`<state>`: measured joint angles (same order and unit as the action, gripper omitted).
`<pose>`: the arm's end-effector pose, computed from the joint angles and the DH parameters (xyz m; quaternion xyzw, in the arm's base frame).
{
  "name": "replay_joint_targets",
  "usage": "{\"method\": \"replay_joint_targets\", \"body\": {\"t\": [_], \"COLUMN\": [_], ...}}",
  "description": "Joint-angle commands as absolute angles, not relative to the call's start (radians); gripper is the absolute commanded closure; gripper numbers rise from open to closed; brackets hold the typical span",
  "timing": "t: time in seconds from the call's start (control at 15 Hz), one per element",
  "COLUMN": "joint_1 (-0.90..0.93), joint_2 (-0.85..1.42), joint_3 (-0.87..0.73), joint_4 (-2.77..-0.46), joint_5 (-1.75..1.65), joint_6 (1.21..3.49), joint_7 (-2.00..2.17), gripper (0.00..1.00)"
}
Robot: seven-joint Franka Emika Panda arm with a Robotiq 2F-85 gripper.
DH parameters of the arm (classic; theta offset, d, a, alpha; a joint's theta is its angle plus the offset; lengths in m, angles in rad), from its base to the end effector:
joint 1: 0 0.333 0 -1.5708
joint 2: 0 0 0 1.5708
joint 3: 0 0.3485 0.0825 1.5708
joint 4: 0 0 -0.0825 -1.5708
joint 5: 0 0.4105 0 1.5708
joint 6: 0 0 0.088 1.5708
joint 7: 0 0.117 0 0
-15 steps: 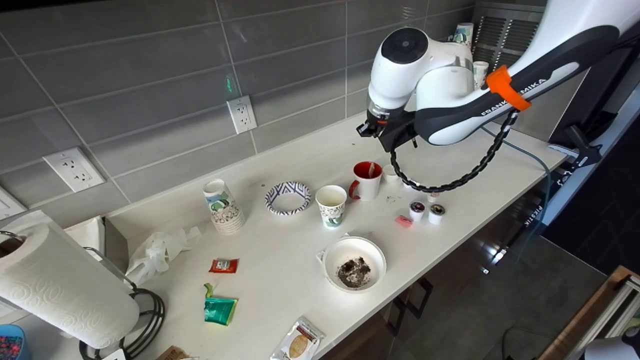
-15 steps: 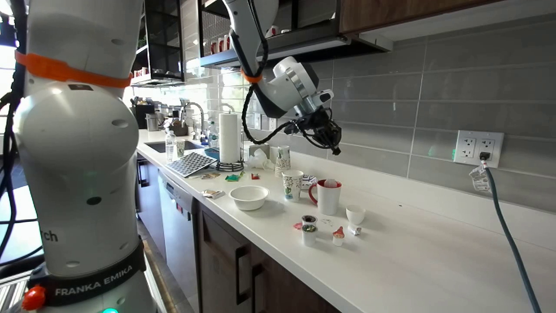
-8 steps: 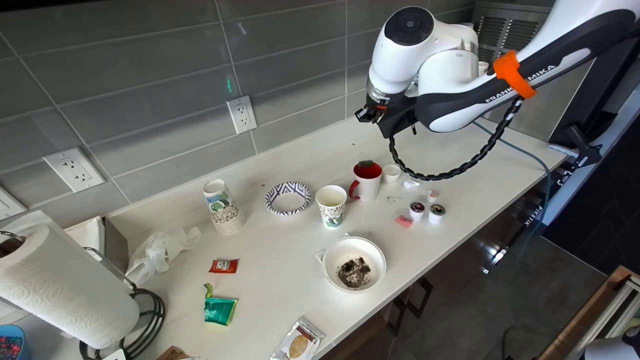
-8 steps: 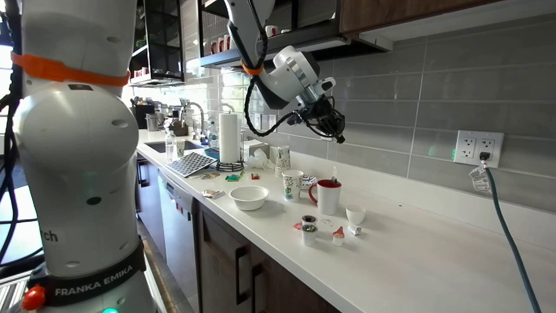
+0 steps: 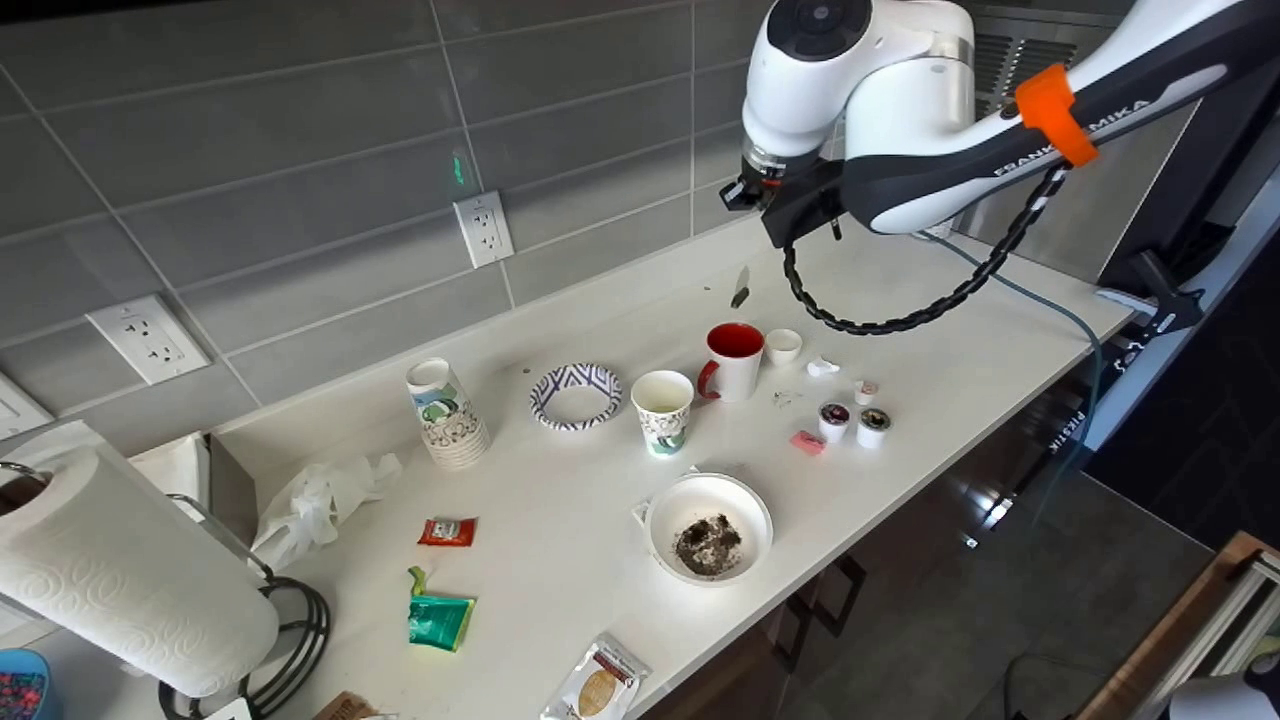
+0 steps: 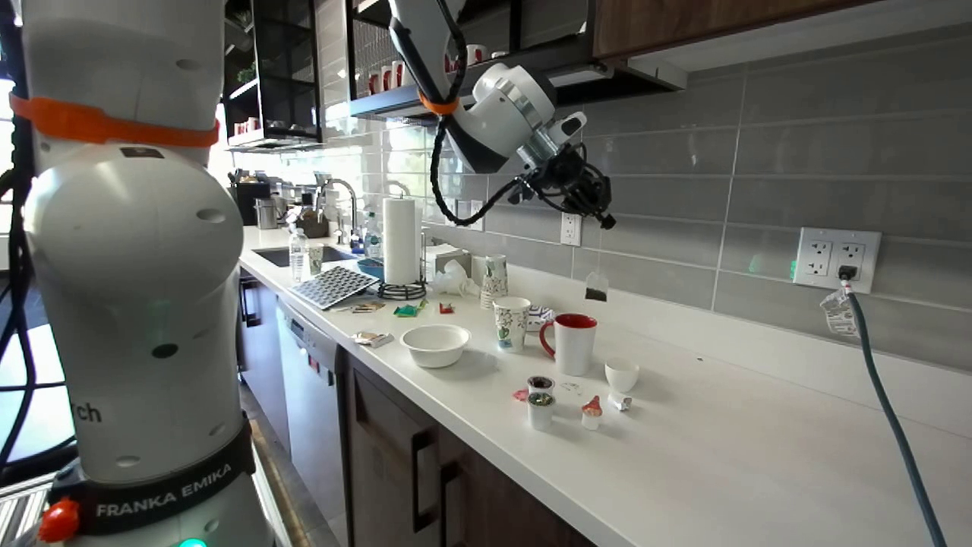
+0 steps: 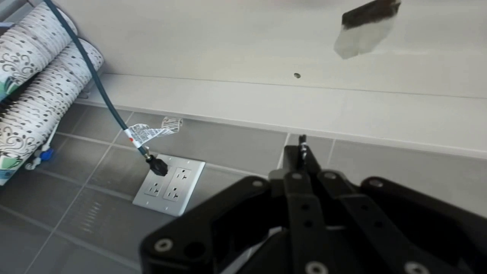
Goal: Move the tea bag to the other cup
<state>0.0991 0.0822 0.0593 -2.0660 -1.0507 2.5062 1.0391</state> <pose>0.6150 0.0988 0.4394 0.9174 -0.0524 0.3324 0.2123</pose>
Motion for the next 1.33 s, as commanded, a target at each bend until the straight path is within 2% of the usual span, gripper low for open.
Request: {"method": "replay_joint_targets", "body": {"t": [0.0,1.27], "joint_1": [0.107,0.060], "joint_2": [0.033,0.005], "joint_3": [0.061,0.047], "joint_4": [-2.089,-2.126], "joint_5": [-1.111,-1.109], "joint_6": [2.429,2.410], "joint_7": [1.127,1.221], "gripper": [1.00,0.99]}}
